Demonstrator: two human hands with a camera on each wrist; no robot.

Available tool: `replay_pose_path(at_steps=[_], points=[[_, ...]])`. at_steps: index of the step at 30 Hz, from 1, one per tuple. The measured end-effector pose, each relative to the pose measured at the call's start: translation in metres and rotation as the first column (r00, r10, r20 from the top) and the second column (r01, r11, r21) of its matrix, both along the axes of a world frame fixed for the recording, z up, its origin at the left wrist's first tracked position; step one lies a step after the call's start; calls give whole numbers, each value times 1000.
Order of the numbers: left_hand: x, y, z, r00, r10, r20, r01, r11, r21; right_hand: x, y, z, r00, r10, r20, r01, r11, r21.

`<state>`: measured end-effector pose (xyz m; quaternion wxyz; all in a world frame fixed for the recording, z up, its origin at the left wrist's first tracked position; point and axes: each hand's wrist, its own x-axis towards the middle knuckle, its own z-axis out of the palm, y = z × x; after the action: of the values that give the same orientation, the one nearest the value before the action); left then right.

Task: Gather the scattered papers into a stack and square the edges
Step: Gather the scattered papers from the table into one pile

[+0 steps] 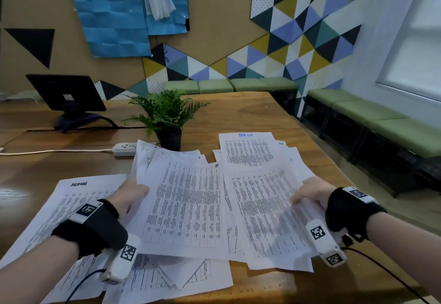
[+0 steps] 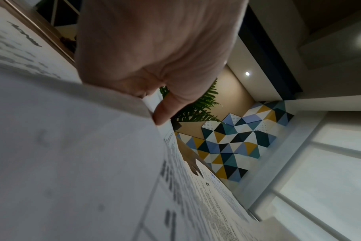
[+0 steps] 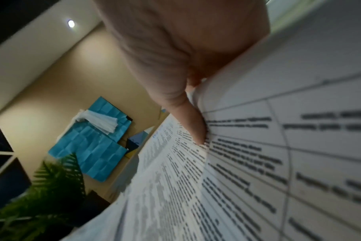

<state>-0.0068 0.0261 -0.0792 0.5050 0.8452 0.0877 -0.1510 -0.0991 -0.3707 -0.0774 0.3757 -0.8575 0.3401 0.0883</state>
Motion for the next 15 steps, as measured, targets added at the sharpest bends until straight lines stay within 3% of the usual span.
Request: replay_pose_path(at_steps=[3,7,9,12,14,15], points=[[1,4,0,1000,15,-3,-15,1000,14,6,-23,12,981,-60,185,63,998,-10],[1,7,-4,1000,6,-25,-5,1000,27,2,-44,24,976,22,216,17,984,-176],[2,6,-7,999,-6,-33,6,1000,16,-6,-43,23,992,70,107,-41,966,-255],[1,1,-8,999,-13,-45,14,1000,28,-20,-30,18,993,67,-96,-107,859,-501],[2,0,-9,999,2,-50,0,1000,26,-23,-23,13,997,60,-55,-78,897,-436],[5,2,-12,999,2,-40,-1,1000,27,-23,-20,11,999,41,11,-36,957,-287]])
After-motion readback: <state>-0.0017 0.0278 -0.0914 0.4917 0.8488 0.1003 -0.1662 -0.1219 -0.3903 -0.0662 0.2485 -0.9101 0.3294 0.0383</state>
